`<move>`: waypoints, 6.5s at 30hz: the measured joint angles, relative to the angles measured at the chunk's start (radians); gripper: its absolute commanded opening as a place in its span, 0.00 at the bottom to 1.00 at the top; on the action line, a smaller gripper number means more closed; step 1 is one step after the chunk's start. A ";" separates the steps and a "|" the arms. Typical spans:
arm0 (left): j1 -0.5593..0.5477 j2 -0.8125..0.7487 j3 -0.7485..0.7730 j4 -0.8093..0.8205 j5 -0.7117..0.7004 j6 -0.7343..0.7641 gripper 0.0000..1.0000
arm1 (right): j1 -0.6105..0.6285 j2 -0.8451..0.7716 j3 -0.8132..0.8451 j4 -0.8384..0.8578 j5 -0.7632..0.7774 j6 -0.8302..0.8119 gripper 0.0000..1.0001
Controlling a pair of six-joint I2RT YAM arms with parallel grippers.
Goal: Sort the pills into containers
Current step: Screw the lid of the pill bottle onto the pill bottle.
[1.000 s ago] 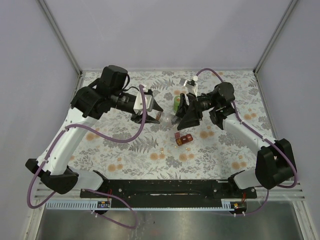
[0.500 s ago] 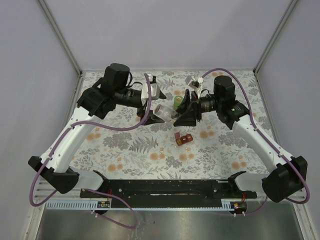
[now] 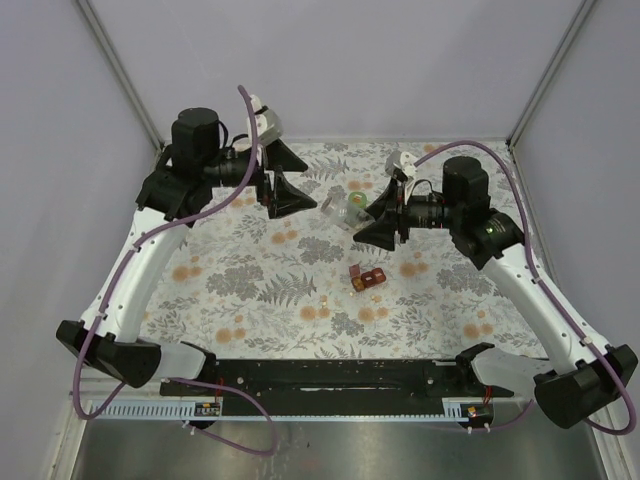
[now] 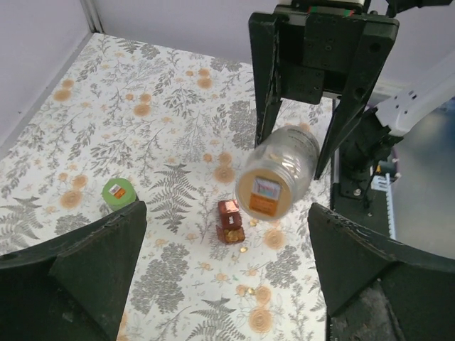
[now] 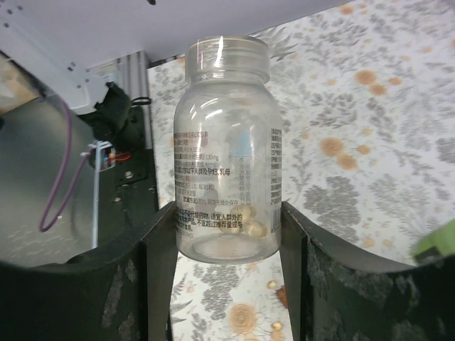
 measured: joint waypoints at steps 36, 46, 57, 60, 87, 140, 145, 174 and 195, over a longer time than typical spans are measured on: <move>0.034 0.257 0.135 0.238 0.056 -0.776 0.66 | 0.083 0.003 0.205 -0.119 0.447 -0.210 0.00; 0.023 0.257 0.135 0.240 0.088 -0.830 0.66 | 0.109 0.005 0.205 -0.132 0.495 -0.249 0.00; -0.017 0.248 0.121 0.220 0.091 -0.808 0.55 | 0.131 0.013 0.205 -0.137 0.523 -0.264 0.00; -0.018 0.245 0.121 0.193 0.090 -0.789 0.50 | 0.132 0.017 0.205 -0.142 0.524 -0.266 0.00; -0.012 0.228 0.126 0.079 0.195 -0.536 0.00 | 0.140 0.037 0.211 -0.177 0.416 -0.190 0.00; -0.072 0.117 0.141 -0.185 0.097 0.048 0.99 | 0.064 0.076 0.121 -0.019 0.032 0.102 0.00; -0.027 0.117 0.140 -0.098 0.043 -0.151 0.99 | 0.075 0.040 0.116 -0.055 0.113 0.034 0.00; -0.034 0.200 0.144 -0.107 0.028 -0.587 0.70 | 0.181 -0.020 0.118 -0.158 0.544 -0.245 0.00; -0.045 0.219 0.137 -0.109 0.028 -0.554 0.04 | 0.190 -0.021 0.126 -0.185 0.557 -0.253 0.00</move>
